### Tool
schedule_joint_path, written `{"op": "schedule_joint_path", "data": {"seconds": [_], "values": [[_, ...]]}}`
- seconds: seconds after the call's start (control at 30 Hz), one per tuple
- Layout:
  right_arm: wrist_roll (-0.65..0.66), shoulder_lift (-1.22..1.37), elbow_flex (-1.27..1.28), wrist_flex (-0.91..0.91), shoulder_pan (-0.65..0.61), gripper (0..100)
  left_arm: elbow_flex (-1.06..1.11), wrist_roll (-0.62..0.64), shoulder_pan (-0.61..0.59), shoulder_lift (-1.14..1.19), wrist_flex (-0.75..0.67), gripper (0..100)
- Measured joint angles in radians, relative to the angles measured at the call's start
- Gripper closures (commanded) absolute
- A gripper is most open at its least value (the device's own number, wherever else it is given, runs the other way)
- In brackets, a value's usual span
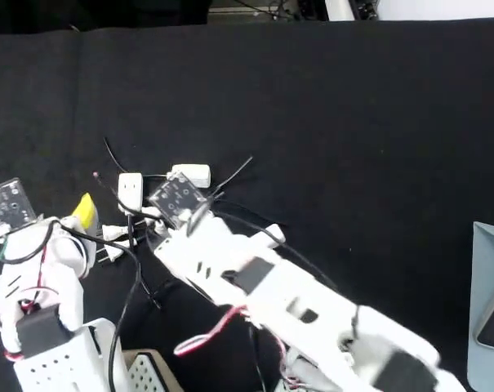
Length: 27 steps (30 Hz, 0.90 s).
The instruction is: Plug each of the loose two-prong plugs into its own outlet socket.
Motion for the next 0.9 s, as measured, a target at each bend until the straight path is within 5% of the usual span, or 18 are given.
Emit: {"op": "schedule_joint_path", "data": {"seconds": [0.27,0.9], "values": [[0.000,0.264,-0.055,-0.143,0.000,98.7,0.014,0.028,-0.028,0.003,-0.009,73],[0.041,0.322,-0.055,-0.212,0.060,98.7,0.032,0.029,-0.028,0.005,-0.009,73]]}}
